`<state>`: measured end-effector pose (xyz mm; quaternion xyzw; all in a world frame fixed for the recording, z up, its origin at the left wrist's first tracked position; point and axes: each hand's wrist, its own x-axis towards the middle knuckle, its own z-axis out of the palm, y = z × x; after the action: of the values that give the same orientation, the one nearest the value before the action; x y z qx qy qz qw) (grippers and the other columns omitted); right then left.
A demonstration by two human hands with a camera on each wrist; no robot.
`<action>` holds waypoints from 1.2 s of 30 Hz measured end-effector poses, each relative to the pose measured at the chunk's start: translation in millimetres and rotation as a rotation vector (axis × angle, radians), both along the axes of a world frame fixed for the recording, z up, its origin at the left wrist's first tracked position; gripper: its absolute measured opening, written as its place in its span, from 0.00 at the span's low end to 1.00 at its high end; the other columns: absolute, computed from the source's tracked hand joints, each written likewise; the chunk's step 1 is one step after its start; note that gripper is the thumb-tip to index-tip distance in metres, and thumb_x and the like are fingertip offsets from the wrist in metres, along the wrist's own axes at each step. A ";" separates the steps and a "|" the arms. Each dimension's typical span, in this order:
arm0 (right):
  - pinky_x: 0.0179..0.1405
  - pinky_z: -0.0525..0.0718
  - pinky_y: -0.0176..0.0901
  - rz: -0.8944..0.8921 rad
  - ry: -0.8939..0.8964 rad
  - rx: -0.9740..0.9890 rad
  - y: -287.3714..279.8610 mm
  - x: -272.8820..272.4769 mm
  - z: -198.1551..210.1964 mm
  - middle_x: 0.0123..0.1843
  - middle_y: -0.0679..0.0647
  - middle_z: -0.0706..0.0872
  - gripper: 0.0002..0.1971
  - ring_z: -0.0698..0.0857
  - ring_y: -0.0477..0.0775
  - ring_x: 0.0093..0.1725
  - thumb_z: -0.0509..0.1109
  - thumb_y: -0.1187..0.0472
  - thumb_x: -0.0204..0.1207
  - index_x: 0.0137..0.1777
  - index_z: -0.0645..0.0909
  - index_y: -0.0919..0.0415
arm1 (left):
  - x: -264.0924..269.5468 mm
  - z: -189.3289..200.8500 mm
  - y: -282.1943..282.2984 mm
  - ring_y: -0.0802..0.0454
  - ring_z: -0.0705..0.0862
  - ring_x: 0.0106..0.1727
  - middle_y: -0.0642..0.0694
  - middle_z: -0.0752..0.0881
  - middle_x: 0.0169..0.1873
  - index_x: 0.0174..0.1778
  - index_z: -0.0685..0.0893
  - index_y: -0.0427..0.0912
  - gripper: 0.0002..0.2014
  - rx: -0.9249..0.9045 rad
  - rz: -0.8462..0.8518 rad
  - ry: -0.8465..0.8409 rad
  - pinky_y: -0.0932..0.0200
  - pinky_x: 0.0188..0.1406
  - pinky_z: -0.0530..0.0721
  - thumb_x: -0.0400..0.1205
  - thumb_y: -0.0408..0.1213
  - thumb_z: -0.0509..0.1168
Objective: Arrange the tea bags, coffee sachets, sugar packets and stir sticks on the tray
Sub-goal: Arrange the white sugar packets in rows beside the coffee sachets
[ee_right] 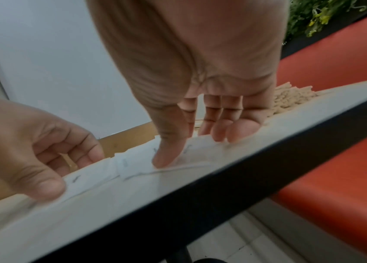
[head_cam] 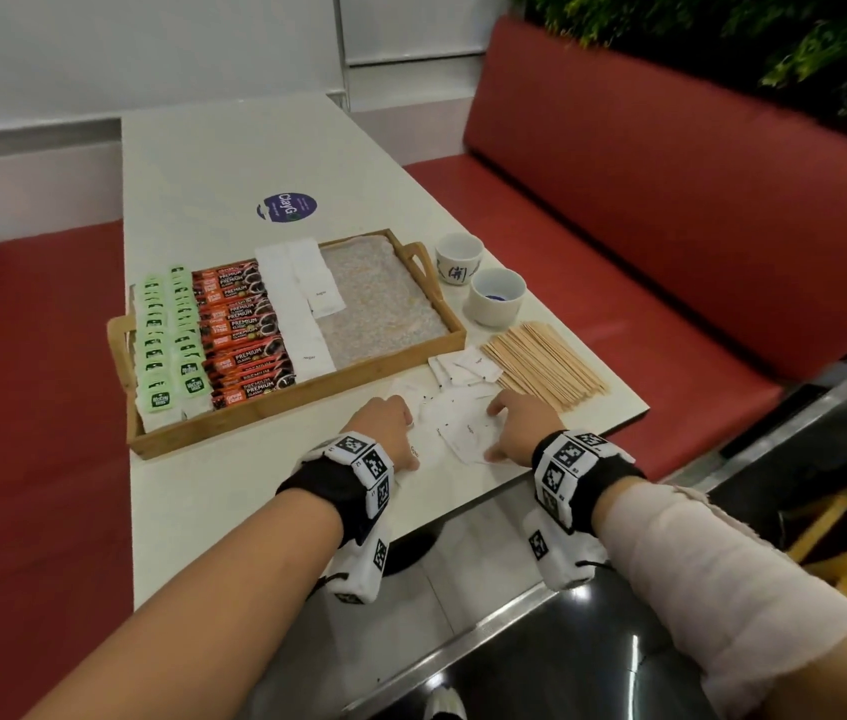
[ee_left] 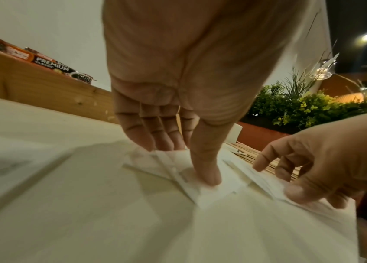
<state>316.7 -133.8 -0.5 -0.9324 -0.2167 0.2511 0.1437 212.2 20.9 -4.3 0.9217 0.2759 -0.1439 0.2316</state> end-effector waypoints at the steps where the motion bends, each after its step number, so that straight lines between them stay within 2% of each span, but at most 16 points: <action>1: 0.55 0.77 0.45 -0.024 0.020 0.029 1.7 -1.8 -2.4 0.62 0.54 0.80 0.28 0.80 0.57 0.60 0.82 0.61 0.65 0.63 0.75 0.53 | -0.9 -1.2 -0.3 0.45 0.79 0.63 0.43 0.78 0.62 0.64 0.75 0.44 0.27 -0.003 0.012 -0.010 0.55 0.60 0.78 0.72 0.41 0.77; 4: 0.55 0.78 0.46 -0.094 0.056 0.100 7.0 -7.0 -9.9 0.59 0.53 0.81 0.28 0.81 0.56 0.57 0.84 0.57 0.61 0.59 0.75 0.51 | -4.5 -4.9 -1.4 0.45 0.80 0.62 0.43 0.81 0.61 0.64 0.74 0.43 0.25 -0.032 0.055 -0.055 0.56 0.58 0.77 0.73 0.39 0.75; 8: 0.58 0.78 0.47 -0.178 0.072 0.153 13.0 -9.6 -16.5 0.59 0.50 0.80 0.24 0.79 0.54 0.58 0.85 0.54 0.59 0.51 0.76 0.48 | -8.4 -8.5 -3.1 0.46 0.80 0.64 0.44 0.82 0.62 0.64 0.75 0.42 0.26 -0.102 0.134 -0.109 0.56 0.60 0.77 0.72 0.37 0.76; 15: 0.56 0.81 0.47 -0.214 0.044 0.149 22.4 -15.1 -21.1 0.54 0.45 0.82 0.20 0.81 0.50 0.56 0.86 0.48 0.55 0.43 0.78 0.44 | -3.2 -11.7 -2.6 0.46 0.81 0.62 0.42 0.84 0.60 0.63 0.78 0.41 0.28 -0.238 0.251 -0.170 0.54 0.65 0.78 0.68 0.32 0.79; 20: 0.59 0.77 0.48 -0.217 0.033 0.129 24.5 -16.4 -19.9 0.54 0.44 0.82 0.20 0.80 0.50 0.58 0.85 0.47 0.55 0.43 0.79 0.44 | 4.9 -8.3 -2.7 0.47 0.81 0.63 0.44 0.84 0.61 0.65 0.78 0.40 0.29 -0.239 0.236 -0.150 0.58 0.62 0.77 0.70 0.40 0.79; 23: 0.64 0.77 0.55 -0.198 0.040 0.129 27.0 -18.1 -20.3 0.55 0.46 0.82 0.20 0.79 0.52 0.60 0.86 0.48 0.54 0.41 0.79 0.44 | 10.1 -4.9 -3.8 0.46 0.78 0.67 0.44 0.81 0.65 0.68 0.77 0.40 0.26 -0.181 0.231 -0.141 0.58 0.63 0.73 0.76 0.49 0.72; 27: 0.60 0.76 0.54 -0.150 0.041 0.155 29.8 -20.6 -24.2 0.51 0.45 0.82 0.21 0.80 0.53 0.56 0.86 0.48 0.53 0.36 0.75 0.43 | 13.9 -0.5 -4.2 0.47 0.77 0.69 0.44 0.80 0.68 0.68 0.79 0.40 0.22 -0.151 0.197 -0.080 0.58 0.64 0.73 0.80 0.47 0.68; 31: 0.56 0.72 0.50 -0.148 0.035 0.181 30.4 -20.5 -26.1 0.50 0.47 0.82 0.25 0.79 0.54 0.55 0.86 0.50 0.53 0.43 0.73 0.45 | 16.2 2.3 -1.0 0.47 0.78 0.69 0.45 0.81 0.68 0.68 0.80 0.41 0.23 -0.146 0.139 -0.017 0.58 0.65 0.74 0.79 0.46 0.69; 36: 0.58 0.71 0.50 -0.120 0.038 0.199 27.4 -18.8 -23.8 0.53 0.47 0.82 0.31 0.79 0.53 0.57 0.86 0.49 0.54 0.52 0.71 0.46 | 16.6 4.8 -0.2 0.47 0.80 0.65 0.44 0.83 0.64 0.67 0.81 0.40 0.22 -0.205 0.113 0.003 0.57 0.61 0.77 0.78 0.44 0.71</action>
<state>297.9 -106.4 -24.3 -0.9198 -0.1816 0.2371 0.2543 228.8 20.7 0.5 0.8760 0.3115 -0.1592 0.3320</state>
